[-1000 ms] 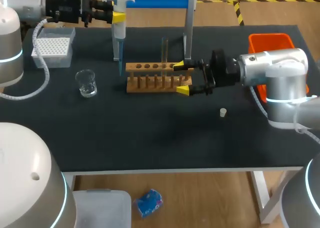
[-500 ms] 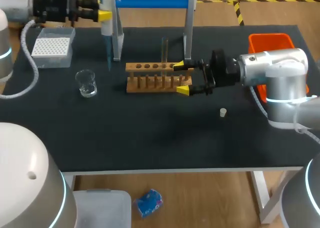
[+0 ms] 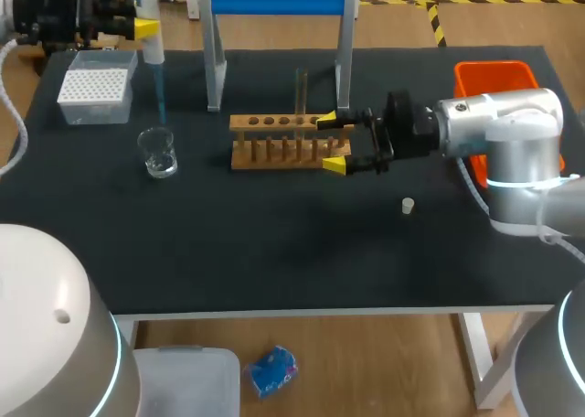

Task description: Invert the test tube, pick up the pipette, mount the tip to pipette, aspirate from beaker and dispense into the tube, eject the tip, return the pipette, and cap with the stopper.

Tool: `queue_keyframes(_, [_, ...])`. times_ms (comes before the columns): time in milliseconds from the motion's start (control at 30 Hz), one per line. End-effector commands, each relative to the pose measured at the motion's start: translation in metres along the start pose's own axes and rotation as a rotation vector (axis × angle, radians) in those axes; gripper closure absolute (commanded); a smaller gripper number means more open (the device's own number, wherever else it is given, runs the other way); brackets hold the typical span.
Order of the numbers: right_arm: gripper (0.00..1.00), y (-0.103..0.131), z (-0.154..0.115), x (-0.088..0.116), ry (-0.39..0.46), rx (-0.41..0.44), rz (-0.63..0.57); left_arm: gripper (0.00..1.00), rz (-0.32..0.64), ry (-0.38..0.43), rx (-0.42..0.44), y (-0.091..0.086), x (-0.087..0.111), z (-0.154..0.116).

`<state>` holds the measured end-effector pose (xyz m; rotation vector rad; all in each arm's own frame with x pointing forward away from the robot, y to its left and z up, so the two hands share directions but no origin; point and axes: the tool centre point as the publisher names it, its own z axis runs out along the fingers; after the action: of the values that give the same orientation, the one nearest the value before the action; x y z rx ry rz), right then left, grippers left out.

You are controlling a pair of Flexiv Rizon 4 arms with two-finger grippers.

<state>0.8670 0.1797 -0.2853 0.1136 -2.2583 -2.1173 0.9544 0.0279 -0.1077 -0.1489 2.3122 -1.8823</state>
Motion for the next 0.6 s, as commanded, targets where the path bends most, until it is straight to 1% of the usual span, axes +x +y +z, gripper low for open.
queue_keyframes(33, [0.00,0.001,0.000,0.001,-0.003,0.003,-0.001,1.00,0.006,-0.012,0.018,0.010,0.004,-0.003])
queue_keyframes(233, [0.00,0.001,0.000,0.001,-0.003,0.003,-0.001,1.00,0.000,-0.022,0.028,0.022,0.003,-0.008])
queue_keyframes(600, [0.00,0.001,0.000,0.001,-0.003,0.003,-0.001,1.00,-0.005,-0.044,0.028,0.026,0.005,-0.017])
